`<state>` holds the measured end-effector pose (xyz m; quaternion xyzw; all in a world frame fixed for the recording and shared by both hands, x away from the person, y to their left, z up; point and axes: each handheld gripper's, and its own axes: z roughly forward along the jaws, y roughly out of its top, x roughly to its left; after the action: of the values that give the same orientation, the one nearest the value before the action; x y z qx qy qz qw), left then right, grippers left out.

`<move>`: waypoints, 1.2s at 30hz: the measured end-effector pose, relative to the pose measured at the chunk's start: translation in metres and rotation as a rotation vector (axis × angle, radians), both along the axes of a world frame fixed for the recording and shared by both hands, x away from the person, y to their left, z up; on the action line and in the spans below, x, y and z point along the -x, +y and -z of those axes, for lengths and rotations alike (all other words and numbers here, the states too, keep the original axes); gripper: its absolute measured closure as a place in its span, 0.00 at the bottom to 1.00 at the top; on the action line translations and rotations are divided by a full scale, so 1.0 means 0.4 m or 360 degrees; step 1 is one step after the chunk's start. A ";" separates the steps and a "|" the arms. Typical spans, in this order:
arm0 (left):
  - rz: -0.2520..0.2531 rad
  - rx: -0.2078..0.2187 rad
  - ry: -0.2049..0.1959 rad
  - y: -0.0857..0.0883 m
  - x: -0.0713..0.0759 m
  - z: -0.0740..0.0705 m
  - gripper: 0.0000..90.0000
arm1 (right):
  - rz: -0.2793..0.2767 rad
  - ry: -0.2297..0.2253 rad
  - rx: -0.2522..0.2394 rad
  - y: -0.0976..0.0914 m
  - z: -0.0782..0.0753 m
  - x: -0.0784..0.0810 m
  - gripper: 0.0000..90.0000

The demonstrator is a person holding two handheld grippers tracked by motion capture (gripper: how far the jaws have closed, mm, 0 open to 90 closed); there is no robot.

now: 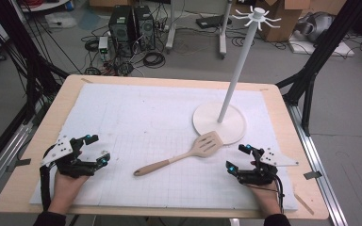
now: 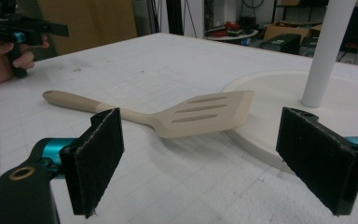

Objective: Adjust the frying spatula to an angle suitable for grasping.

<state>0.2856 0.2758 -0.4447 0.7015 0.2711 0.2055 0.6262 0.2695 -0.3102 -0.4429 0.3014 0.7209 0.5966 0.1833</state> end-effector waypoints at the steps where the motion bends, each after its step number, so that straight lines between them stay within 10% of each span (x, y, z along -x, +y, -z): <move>1: 0.0000 0.0000 0.0000 0.000 0.000 0.000 0.13 | 0.0000 0.0000 0.0000 0.000 0.000 0.000 0.15; 25: -0.0017 0.0020 0.0005 -0.004 0.002 -0.008 0.13 | 0.0043 -0.0028 0.0026 0.003 0.002 0.006 0.15; 36: 0.0086 -0.0097 0.0138 -0.074 -0.008 -0.074 0.13 | 0.0059 -0.0027 0.0011 0.001 0.002 0.003 0.15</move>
<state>0.2890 0.2464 -0.4150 0.7356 0.2726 0.1661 0.5974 0.2684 -0.3097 -0.4435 0.3091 0.7156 0.5931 0.2015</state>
